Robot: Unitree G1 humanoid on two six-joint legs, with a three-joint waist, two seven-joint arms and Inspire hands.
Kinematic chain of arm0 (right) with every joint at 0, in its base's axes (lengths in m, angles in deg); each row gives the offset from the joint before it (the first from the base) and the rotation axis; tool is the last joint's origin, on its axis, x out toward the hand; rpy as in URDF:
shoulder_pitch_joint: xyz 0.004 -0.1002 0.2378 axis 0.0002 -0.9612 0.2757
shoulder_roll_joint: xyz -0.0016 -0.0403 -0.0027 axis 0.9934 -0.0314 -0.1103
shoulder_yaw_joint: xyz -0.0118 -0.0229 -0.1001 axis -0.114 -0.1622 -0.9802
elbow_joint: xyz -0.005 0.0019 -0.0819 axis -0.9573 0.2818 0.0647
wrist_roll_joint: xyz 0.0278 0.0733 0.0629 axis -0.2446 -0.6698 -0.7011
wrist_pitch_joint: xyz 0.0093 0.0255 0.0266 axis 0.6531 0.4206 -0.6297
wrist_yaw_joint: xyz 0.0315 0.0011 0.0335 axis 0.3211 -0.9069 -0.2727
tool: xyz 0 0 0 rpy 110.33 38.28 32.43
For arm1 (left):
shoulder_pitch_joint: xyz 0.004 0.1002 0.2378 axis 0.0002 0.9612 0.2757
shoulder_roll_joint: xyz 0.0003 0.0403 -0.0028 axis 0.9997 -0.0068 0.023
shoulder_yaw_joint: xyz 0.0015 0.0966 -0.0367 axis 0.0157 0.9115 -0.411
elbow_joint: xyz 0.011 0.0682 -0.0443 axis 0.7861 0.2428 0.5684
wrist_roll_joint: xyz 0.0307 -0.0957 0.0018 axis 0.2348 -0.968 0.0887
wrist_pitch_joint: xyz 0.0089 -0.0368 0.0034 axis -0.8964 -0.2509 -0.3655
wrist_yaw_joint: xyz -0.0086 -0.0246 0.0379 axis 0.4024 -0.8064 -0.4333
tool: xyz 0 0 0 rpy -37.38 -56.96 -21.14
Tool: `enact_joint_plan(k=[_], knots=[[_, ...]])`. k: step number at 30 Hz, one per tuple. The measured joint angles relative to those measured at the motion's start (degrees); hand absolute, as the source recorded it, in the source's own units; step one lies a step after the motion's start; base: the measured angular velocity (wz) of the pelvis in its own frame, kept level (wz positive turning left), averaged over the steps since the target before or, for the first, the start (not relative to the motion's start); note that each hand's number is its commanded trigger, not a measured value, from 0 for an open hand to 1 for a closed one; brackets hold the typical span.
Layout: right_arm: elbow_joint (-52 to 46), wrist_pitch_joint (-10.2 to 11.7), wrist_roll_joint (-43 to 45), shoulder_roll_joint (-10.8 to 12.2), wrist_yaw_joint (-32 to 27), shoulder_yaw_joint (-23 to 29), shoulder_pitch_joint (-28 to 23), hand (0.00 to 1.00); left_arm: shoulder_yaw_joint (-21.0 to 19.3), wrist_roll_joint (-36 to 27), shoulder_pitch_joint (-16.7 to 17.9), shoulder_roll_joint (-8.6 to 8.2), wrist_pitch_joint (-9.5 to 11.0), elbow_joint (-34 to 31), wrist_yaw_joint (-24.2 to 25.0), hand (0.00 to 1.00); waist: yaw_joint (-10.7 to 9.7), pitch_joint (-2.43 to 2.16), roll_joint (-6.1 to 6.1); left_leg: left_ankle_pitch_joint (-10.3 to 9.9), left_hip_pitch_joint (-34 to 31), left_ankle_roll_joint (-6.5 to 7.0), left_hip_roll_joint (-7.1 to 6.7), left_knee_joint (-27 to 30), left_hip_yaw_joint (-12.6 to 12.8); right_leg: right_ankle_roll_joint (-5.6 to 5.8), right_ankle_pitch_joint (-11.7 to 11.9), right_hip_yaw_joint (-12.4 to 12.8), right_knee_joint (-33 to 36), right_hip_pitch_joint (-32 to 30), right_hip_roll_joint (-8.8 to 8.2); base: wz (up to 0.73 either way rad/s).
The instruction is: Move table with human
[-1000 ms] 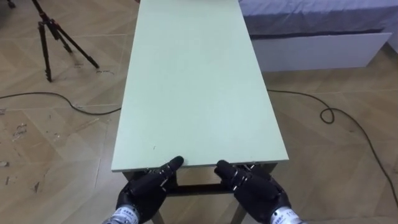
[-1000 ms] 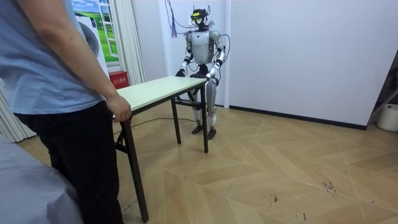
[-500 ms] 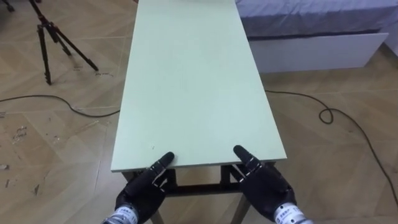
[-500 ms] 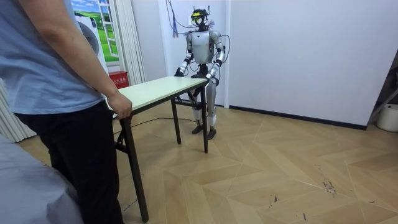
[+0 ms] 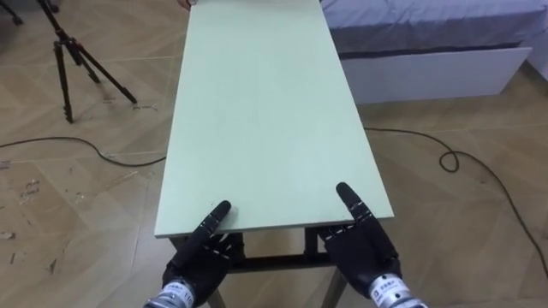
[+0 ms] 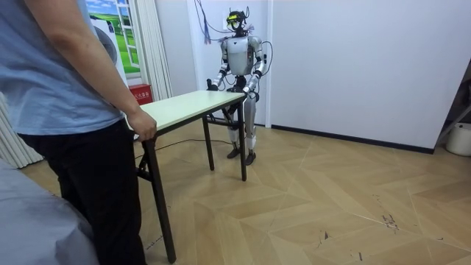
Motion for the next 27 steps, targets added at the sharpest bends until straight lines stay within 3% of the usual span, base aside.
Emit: enact_joint_plan(k=[5,12,18,19,20,21,27], knots=[[0.0,0.9,-0.1,0.7,-1.9,-0.1,0.6,0.00,-0.5,-0.4,-0.2,-1.02,0.1,0.0,-0.6,0.00,0.3,0.01,0.17,0.0,-0.3,0.01,-0.01,0.1,0.0,0.00,0.0,-0.1,0.0,-0.2,-0.02,0.00],[-0.7,3.2,0.4,2.1,-4.2,-0.5,1.3,0.00,-0.5,-0.3,-1.0,-2.65,1.8,-0.3,-3.1,0.00,0.4,0.19,0.46,0.0,-0.7,0.00,-0.04,0.1,-0.1,0.00,0.0,0.0,0.0,-0.5,-0.02,0.00],[-0.7,3.4,0.5,2.1,-4.3,-0.5,1.4,0.00,-0.5,0.7,-1.2,-3.32,2.4,-0.3,-3.5,0.00,0.3,0.31,0.67,0.0,-0.9,-0.02,-0.08,0.3,-0.4,0.00,0.0,-0.6,0.0,-0.5,-0.08,0.02],[-0.7,3.5,0.4,2.1,-4.3,-0.5,1.5,0.00,-0.4,1.5,-1.4,-3.37,2.4,-0.3,-3.5,0.27,0.3,0.31,0.67,0.0,-1.2,-0.01,-0.10,0.5,-0.5,-0.01,0.0,-0.7,0.1,-0.7,-0.10,0.08],[-0.7,3.6,0.4,2.1,-4.3,-0.4,1.6,0.04,-0.4,1.8,-1.5,-3.38,2.4,-0.3,-3.5,0.74,0.2,0.30,0.67,0.0,-1.5,-0.01,-0.11,0.7,-0.6,-0.01,0.0,-0.7,0.1,-0.8,-0.12,0.06],[-0.7,3.7,0.4,2.1,-4.3,-0.4,1.8,1.00,-0.4,3.0,-1.5,-3.47,2.5,-0.5,-3.5,1.00,0.2,0.31,0.67,0.0,-1.9,0.00,-0.13,0.9,-0.6,-0.01,0.0,-0.8,0.1,-1.1,-0.16,0.04],[-0.7,3.7,0.4,2.1,-4.3,-0.3,1.9,1.00,-0.3,5.7,-1.5,-3.64,2.8,-1.5,-3.5,1.00,0.3,0.32,0.75,0.0,-2.2,-0.01,-0.12,1.2,-0.9,-0.01,0.0,-1.4,0.1,-1.2,-0.16,0.02]])
